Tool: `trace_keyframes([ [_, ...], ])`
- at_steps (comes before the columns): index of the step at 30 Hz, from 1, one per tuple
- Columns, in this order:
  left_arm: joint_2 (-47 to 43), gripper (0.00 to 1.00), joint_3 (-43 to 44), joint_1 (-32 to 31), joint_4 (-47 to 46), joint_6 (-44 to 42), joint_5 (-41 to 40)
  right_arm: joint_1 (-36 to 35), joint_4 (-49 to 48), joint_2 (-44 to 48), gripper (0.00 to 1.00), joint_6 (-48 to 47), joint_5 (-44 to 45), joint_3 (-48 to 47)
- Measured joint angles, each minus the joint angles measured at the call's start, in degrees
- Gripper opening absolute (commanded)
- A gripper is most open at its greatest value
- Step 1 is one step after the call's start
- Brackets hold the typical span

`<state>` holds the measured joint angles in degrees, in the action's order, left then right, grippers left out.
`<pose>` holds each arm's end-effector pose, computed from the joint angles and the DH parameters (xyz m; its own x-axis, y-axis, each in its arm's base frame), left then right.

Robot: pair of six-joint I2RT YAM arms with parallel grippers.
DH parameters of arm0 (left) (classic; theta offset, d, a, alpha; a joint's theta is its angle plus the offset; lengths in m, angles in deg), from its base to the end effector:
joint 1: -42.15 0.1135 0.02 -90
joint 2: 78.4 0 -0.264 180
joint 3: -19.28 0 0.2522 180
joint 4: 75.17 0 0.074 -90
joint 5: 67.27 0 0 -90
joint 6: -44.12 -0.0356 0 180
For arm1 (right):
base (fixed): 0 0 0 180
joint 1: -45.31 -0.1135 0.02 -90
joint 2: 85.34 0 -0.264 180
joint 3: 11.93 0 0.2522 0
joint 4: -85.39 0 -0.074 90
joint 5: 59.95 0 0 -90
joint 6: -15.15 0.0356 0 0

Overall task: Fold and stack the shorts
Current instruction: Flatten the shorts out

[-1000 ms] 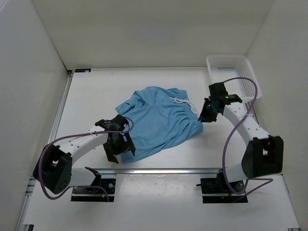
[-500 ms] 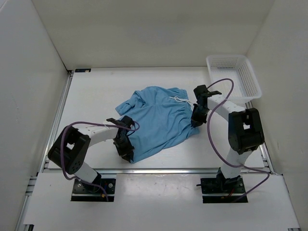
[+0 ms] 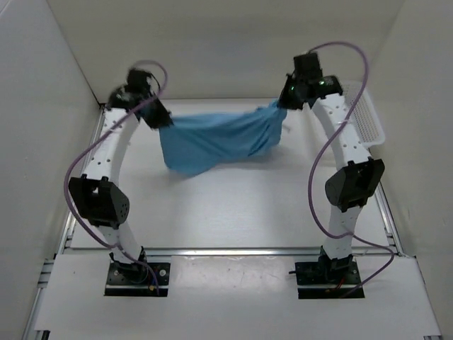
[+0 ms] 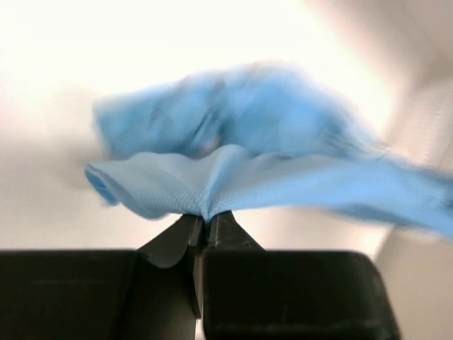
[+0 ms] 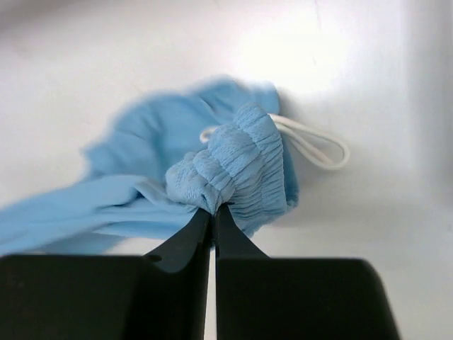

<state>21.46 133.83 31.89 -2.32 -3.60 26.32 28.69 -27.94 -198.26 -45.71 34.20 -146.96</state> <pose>0.3607 -0.0676 0.3445 -0.7599 -0.5448 -0.3545 -0.4068 0.8241 -0.3943 0.4171 0.1218 0.3747 -0.7021 0.2973 -0.6471 0.1214 0.9454 0.3026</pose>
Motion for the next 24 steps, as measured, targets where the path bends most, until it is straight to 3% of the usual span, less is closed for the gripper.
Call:
trace_keyframes([
  [3,2.0,0.1,21.3,5.2,1.4,-1.8,-0.7,0.0,-0.4,0.3,0.0,-0.6,-1.6,-11.5],
  [6,-0.7,0.1,30.0,8.1,2.0,-2.8,-0.7,-0.7,-2.9,4.5,0.0,-1.4,-3.5,-12.2],
  [9,-8.9,0.1,23.6,6.5,1.2,-3.6,-0.6,-2.4,-6.4,14.6,0.0,-2.5,-2.6,0.7],
  [13,-25.0,0.14,-2.3,3.5,-1.3,-4.1,0.7,-2.5,-10.7,30.6,0.02,-3.1,-0.4,27.2],
  [16,-34.8,0.66,-27.3,2.3,-3.2,-3.3,2.9,-3.0,-11.3,38.5,0.53,-2.9,1.2,44.0],
  [17,-36.6,0.91,-35.4,2.1,-3.5,-2.6,3.4,-3.2,-11.5,40.3,0.71,-2.7,1.8,48.8],
  [18,-37.4,0.96,-43.1,2.1,-3.9,-1.9,4.2,-3.3,-10.8,41.7,0.88,-2.5,2.2,53.5],
  [19,-37.5,0.96,-49.9,2.0,-3.9,-1.2,5.0,-3.3,-10.1,42.5,0.95,-2.4,2.6,57.4],
  [21,-36.1,0.94,-57.8,1.9,-2.1,-0.1,5.8,-3.3,-8.2,43.0,0.91,-1.2,3.6,62.4],
  [22,-35.5,0.88,-59.0,1.8,-0.9,0.4,6.2,-3.3,-7.3,43.0,0.81,-1.0,4.0,63.4],
  [24,-35.5,0.72,-57.7,1.4,-0.8,1.1,6.4,-2.8,-6.2,43.6,0.5,-0.1,4.9,63.9],
])
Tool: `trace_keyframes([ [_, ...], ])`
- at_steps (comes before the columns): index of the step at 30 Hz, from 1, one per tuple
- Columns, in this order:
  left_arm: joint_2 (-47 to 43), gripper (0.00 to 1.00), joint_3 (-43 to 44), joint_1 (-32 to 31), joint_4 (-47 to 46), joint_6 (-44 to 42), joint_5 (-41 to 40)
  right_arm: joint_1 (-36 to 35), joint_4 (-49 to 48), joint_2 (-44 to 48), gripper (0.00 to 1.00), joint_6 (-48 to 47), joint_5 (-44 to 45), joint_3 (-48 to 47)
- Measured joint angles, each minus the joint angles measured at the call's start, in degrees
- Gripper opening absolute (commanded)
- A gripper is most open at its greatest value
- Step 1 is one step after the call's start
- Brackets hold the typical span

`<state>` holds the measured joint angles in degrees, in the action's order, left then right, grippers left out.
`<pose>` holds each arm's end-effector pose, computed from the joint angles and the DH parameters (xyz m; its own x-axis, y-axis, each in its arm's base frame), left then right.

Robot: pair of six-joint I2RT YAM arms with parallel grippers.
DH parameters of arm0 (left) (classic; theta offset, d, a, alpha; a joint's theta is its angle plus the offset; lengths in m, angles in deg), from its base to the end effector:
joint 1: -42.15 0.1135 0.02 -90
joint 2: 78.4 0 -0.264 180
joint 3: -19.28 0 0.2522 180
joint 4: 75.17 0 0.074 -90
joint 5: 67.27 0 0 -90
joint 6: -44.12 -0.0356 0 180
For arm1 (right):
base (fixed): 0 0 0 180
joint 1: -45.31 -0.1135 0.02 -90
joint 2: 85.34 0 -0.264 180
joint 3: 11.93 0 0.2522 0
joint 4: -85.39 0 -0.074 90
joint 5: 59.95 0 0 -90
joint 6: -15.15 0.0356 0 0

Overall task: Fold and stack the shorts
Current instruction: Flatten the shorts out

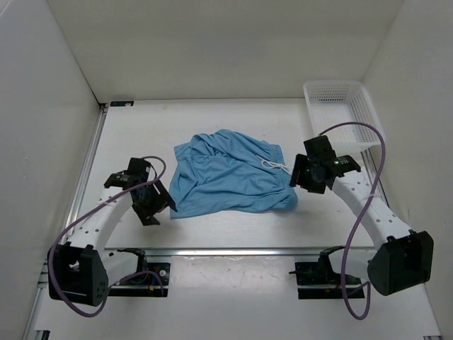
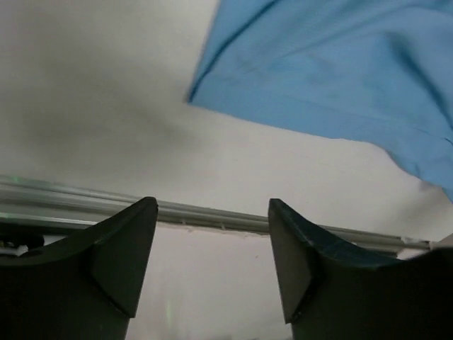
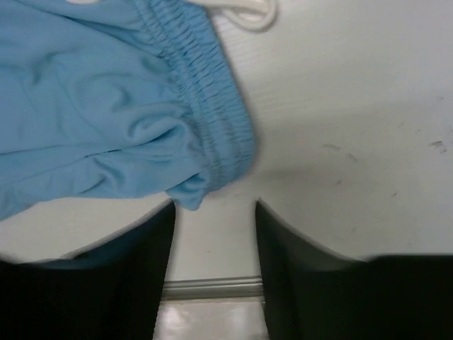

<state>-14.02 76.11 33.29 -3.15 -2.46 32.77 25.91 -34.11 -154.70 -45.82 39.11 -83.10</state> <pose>0.1726 -0.0332 0.2112 -0.8315 -0.5554 -0.0136 -0.5351 0.8073 -0.2490 0.2242 0.0730 0.2753 -0.8263 0.2171 -0.5197 0.1717 0.9759 0.1345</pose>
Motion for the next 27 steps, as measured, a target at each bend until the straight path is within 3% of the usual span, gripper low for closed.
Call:
trace_keyframes([
  [1,0.0,0.52,1.9,-0.1,0.0,0.2,0.0,0.6,0.0,0.6,0.16,0.6,0.0,0.0],
  [2,0.1,0.42,3.9,-0.2,-0.5,0.3,-0.2,1.7,0.2,1.4,0.03,1.4,0.0,-0.2],
  [4,0.5,0.36,7.1,-0.3,-1.4,-0.1,-0.7,5.3,0.3,2.4,0.0,2.8,-1.5,-0.3],
  [6,1.2,0.52,8.1,-0.3,-2.1,-0.2,-1.2,9.9,0.0,2.6,0.0,3.9,-4.8,0.3],
  [7,1.8,0.65,8.0,-0.3,-2.2,-0.4,-1.3,12.0,-0.6,2.6,0.12,4.6,-7.3,1.3],
  [8,2.8,0.9,7.7,-0.4,-2.1,-0.3,-1.5,14.1,-1.6,2.6,0.17,5.4,-10.0,3.3],
  [9,3.9,0.98,7.2,-0.5,-2.4,-0.4,-1.5,15.8,-2.4,2.7,0.25,6.2,-12.6,5.8],
  [10,5.2,1.0,6.5,-0.6,-2.7,0.0,-1.2,17.3,-3.3,2.6,0.51,6.9,-15.7,8.8],
  [12,7.7,1.0,4.7,-1.1,-3.9,0.6,-0.3,19.3,-3.7,2.2,0.73,8.6,-20.8,14.0],
  [18,16.1,0.97,2.7,-3.3,-7.8,2.1,1.0,21.8,-5.3,1.2,0.74,10.8,-31.7,17.8],
  [21,21.0,0.85,3.9,-3.6,-9.7,2.8,1.0,22.0,-7.4,-0.4,0.74,11.2,-34.8,17.2],
  [23,24.2,0.71,5.1,-3.8,-11.2,3.0,0.6,22.0,-8.4,-2.4,0.74,11.4,-36.0,16.6],
  [24,25.7,0.46,5.7,-4.1,-11.9,3.1,0.5,22.0,-9.0,-3.3,0.74,11.4,-36.2,16.3],
  [27,29.0,0.14,7.3,-4.8,-12.2,2.8,0.3,22.0,-10.3,-6.5,0.71,11.0,-36.2,14.9],
])
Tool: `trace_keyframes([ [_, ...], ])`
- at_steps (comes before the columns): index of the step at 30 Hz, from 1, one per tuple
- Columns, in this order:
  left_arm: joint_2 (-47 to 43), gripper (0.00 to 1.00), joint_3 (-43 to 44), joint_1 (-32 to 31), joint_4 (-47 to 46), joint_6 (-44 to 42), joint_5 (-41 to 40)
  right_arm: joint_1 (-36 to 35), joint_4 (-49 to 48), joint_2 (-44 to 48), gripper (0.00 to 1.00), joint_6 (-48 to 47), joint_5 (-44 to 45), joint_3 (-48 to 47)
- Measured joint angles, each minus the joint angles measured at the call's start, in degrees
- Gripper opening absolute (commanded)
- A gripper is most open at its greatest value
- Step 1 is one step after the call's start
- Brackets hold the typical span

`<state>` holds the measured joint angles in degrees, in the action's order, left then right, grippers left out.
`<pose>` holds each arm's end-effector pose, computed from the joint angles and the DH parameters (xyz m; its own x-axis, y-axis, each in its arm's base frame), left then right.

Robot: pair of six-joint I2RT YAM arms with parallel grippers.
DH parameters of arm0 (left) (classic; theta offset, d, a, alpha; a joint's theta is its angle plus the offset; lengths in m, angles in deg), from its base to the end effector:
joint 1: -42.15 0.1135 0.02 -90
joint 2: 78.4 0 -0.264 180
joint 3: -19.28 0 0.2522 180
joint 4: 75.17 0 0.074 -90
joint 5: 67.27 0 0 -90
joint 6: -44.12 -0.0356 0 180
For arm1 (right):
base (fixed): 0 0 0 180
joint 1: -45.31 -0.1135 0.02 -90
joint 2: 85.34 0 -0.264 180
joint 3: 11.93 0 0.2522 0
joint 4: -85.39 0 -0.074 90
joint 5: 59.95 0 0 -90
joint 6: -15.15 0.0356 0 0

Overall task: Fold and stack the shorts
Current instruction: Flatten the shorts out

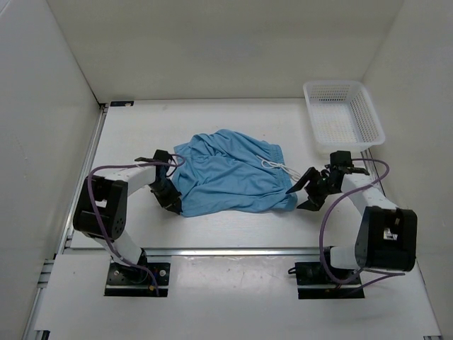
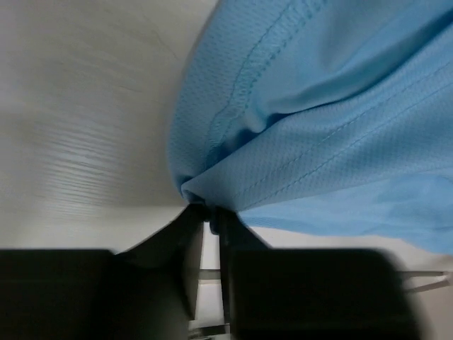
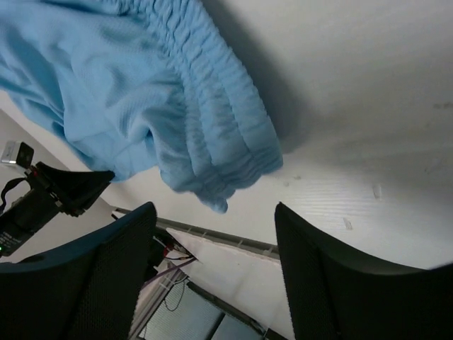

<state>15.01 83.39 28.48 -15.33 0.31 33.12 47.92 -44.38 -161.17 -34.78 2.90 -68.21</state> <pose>0.2485 -0.0670 0.1446 -0.8422 -0.5257 0.1197 -0.5384 0.8317 -0.1357 0.2301 0.0058 0.1859 -0.7927 0.6095 0.0111 0.5139 0.6582 0.5502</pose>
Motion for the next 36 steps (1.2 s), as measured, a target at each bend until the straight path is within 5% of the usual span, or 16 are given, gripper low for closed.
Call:
trace_keyframes([
  [3,0.6,0.1,1.2,-0.2,-0.2,-0.7,-0.3,0.0,-1.9,-4.7,0.55,-0.6,0.2,-1.6],
  [7,1.0,0.1,3.5,-0.3,-0.5,-1.0,-1.0,-0.3,-3.3,-9.2,0.06,-1.7,1.0,-3.8],
  [8,1.0,0.1,4.3,-0.3,-0.4,-1.1,-1.0,-0.6,-3.2,-10.0,0.0,-1.6,1.2,-4.9],
  [16,3.2,0.1,20.1,1.5,4.3,-2.9,-2.3,-2.0,0.0,-15.5,0.0,-3.2,4.2,-19.4],
  [25,19.5,0.1,83.4,10.5,13.5,-5.3,-2.7,-3.3,5.3,-36.0,0.0,-8.5,1.7,-80.8],
  [27,18.9,0.1,91.1,12.2,13.3,-5.3,-1.9,-4.1,5.3,-36.3,0.0,-9.7,0.5,-88.4],
  [31,6.9,0.1,81.9,13.1,10.5,-5.4,-1.6,-6.8,4.3,-28.3,0.0,-13.6,0.7,-84.1],
  [36,-12.7,0.1,50.8,10.3,6.8,-6.0,-1.2,-8.9,1.4,-10.6,0.0,-17.2,7.9,-51.8],
])
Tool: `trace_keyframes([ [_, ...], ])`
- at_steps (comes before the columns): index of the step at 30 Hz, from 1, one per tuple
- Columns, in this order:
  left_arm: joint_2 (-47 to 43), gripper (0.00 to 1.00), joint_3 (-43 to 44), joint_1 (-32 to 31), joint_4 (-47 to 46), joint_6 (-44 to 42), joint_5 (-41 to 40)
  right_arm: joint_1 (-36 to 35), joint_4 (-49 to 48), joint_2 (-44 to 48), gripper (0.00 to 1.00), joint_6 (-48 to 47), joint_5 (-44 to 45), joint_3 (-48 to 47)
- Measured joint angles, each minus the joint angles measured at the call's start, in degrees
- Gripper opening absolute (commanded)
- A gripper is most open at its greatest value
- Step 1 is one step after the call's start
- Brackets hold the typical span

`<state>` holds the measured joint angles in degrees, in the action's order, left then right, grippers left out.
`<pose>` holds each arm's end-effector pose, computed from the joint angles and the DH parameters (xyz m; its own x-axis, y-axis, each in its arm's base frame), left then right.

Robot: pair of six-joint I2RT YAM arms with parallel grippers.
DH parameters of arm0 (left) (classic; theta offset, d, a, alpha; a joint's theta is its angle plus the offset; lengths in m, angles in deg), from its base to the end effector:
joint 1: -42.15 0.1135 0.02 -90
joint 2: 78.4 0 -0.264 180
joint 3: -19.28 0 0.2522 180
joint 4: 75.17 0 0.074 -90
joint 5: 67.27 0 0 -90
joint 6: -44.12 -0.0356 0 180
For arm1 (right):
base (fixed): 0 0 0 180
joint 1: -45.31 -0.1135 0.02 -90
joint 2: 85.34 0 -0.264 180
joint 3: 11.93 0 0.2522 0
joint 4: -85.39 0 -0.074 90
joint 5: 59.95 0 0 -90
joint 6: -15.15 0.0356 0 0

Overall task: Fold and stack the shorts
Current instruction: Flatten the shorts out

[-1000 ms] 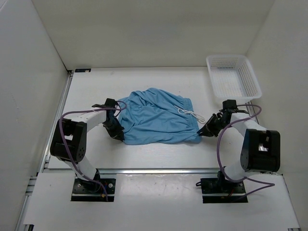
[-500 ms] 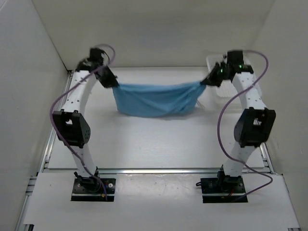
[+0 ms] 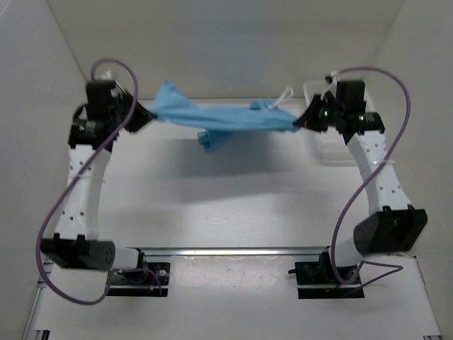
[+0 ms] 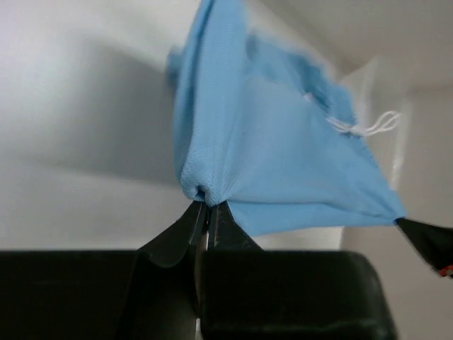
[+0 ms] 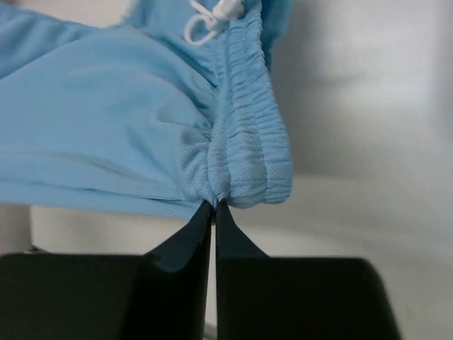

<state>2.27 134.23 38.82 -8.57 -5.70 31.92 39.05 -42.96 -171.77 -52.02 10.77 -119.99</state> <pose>0.2770 -0.0218 0.4577 -0.5317 -0.6070 -0.5906 -0.1976 0.7670 -0.6105 0.3279 0.0478 0.4161 -0.6086 0.3017 -0.7339 -0.1638 0.8572 0.4882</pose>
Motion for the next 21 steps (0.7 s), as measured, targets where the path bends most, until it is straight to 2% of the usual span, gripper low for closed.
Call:
trace_keyframes([
  [1,-3.7,0.15,-7.6,-0.7,-1.1,-0.1,0.2,0.0,0.4,3.0,0.15,-0.3,1.7,6.6],
  [2,-7.2,0.29,-15.6,-1.5,-0.8,-0.1,0.3,0.1,0.4,5.7,0.3,-0.3,4.0,12.9],
  [3,-9.9,0.46,-22.9,-2.2,-0.3,-0.1,0.4,0.1,0.3,8.4,0.43,-0.2,6.4,19.2],
  [4,-12.0,0.66,-29.9,-2.8,-0.3,0.0,0.9,0.2,1.5,10.7,0.67,0.3,8.9,24.4],
  [5,-13.8,0.96,-36.6,-3.2,-0.2,0.2,1.5,0.2,2.3,12.6,0.71,1.1,11.0,28.6],
  [7,-15.4,0.99,-46.3,-3.4,1.7,0.7,2.6,0.9,4.3,16.2,0.78,2.8,14.8,35.5],
  [8,-15.5,0.99,-49.5,-3.4,2.8,0.9,2.8,1.4,5.4,17.5,0.78,3.8,16.2,37.3],
  [10,-15.5,0.88,-51.8,-3.4,4.5,1.1,2.8,2.2,6.4,19.3,0.68,5.7,18.1,38.2],
  [11,-15.6,0.78,-51.6,-3.4,4.7,1.2,2.8,2.4,6.2,19.8,0.44,6.5,18.8,38.2],
  [12,-15.9,0.66,-51.1,-3.4,4.5,1.2,2.8,2.5,5.9,20.2,0.32,7.4,19.2,38.2],
  [13,-16.0,0.41,-50.5,-3.4,4.3,1.3,2.8,2.6,5.9,20.3,0.2,8.2,19.2,38.2],
  [14,-16.0,0.33,-49.7,-3.4,3.9,1.2,2.8,2.9,6.0,20.3,0.04,9.4,19.1,38.2],
  [15,-16.0,0.28,-49.4,-3.4,3.4,1.4,2.4,3.0,5.7,20.3,0.0,10.1,18.7,38.6],
  [16,-15.8,0.3,-49.4,-3.4,3.0,1.1,2.2,3.4,5.2,20.3,0.0,11.1,17.4,39.4],
  [18,-15.0,0.49,-49.8,-3.4,2.8,1.2,1.6,4.4,4.4,20.2,0.0,12.7,14.3,42.4],
  [19,-14.3,0.75,-50.3,-3.4,2.4,1.1,1.5,4.8,3.4,20.2,0.04,13.5,12.3,44.8],
  [20,-13.5,0.86,-51.2,-3.4,1.9,1.2,1.5,5.1,2.6,20.1,0.18,14.6,10.3,47.0],
  [21,-12.5,0.95,-51.9,-3.5,1.7,1.5,1.8,5.4,1.5,19.9,0.26,15.9,7.7,49.7],
])
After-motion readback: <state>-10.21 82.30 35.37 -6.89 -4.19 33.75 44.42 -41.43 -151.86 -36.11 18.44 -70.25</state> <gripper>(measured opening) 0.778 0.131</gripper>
